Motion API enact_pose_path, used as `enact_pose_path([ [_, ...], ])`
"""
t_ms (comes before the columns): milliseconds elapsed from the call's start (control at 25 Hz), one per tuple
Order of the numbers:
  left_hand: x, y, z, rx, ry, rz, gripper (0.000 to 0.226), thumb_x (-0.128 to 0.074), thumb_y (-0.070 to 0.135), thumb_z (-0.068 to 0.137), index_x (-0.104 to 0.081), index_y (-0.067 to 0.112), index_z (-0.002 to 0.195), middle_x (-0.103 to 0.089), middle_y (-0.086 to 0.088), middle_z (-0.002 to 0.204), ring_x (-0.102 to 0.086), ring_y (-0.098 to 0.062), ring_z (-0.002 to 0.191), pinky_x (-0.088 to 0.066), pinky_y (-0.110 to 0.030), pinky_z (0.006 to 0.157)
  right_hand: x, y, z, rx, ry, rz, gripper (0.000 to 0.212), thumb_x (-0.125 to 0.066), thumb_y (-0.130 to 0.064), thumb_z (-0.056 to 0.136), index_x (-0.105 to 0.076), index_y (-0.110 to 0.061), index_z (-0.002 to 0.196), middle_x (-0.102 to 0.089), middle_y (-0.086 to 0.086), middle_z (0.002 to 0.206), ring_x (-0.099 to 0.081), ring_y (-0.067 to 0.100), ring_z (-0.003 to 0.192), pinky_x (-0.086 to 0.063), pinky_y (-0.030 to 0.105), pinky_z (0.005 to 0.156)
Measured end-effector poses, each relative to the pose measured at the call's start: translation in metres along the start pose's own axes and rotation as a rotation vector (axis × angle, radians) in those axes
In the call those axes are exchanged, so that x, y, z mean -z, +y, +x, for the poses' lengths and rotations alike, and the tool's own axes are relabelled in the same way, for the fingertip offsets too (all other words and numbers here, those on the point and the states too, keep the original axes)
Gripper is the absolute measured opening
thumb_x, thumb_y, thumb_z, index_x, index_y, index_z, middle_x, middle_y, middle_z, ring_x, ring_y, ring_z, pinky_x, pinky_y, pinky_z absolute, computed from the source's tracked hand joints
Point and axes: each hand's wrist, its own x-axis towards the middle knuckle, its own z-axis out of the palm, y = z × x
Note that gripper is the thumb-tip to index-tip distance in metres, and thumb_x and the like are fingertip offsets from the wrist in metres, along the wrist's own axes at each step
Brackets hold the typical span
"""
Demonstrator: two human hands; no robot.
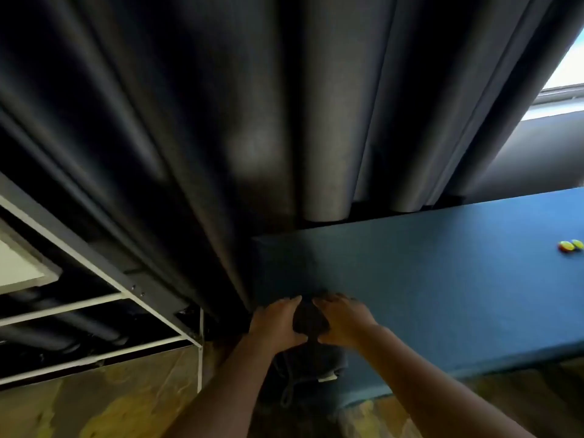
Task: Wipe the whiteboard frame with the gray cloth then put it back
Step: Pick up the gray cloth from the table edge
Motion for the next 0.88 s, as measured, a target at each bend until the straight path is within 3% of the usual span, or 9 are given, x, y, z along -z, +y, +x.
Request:
enact_pose_path([
  [240, -0.042, -0.012, 0.016, 0.070, -0.041, -0.020, 0.070, -0.067, 0.035, 0.082, -0.033, 0.023, 0.143, -0.028, 0.000, 0.152, -0.024, -0.020, 0.140, -0.033, -0.038, 0.109, -0.041, 0.000, 0.019, 0.045, -0.082, 0.011, 0.075, -0.066, -0.034, 0.076, -0.029, -0.020, 0.140, -0.031, 0.008, 0.146, -0.029, 0.030, 0.131, -0.040, 0.043, 0.101],
  [440, -0.071, -0.015, 0.013, 0.077, 0.051, 0.028, 0.058, -0.062, 0.027, 0.087, -0.038, 0.024, 0.140, -0.017, 0.000, 0.156, -0.011, -0.020, 0.144, -0.034, -0.036, 0.111, -0.063, 0.003, 0.019, 0.060, -0.046, 0.000, 0.068, -0.064, -0.030, 0.079, -0.033, -0.016, 0.138, -0.033, 0.006, 0.144, -0.027, 0.028, 0.130, -0.041, 0.040, 0.099],
  [600, -0.073, -0.015, 0.012, 0.060, 0.090, 0.029, 0.052, -0.060, 0.025, 0.089, -0.042, 0.022, 0.138, -0.024, 0.000, 0.153, -0.018, -0.017, 0.141, -0.037, -0.035, 0.107, -0.069, 0.007, 0.017, 0.072, 0.001, 0.024, 0.064, -0.061, -0.032, 0.081, -0.034, -0.017, 0.138, -0.035, 0.002, 0.144, -0.026, 0.024, 0.131, -0.040, 0.037, 0.100],
  [880, -0.076, -0.013, 0.010, 0.034, 0.140, 0.081, 0.036, -0.054, 0.020, 0.092, -0.053, 0.019, 0.127, -0.041, 0.003, 0.143, -0.034, -0.016, 0.133, -0.044, -0.032, 0.100, -0.072, 0.004, 0.011, 0.084, 0.054, 0.023, 0.037, -0.050, -0.024, 0.088, -0.053, -0.017, 0.124, -0.050, 0.002, 0.129, -0.036, 0.022, 0.120, -0.046, 0.035, 0.089],
])
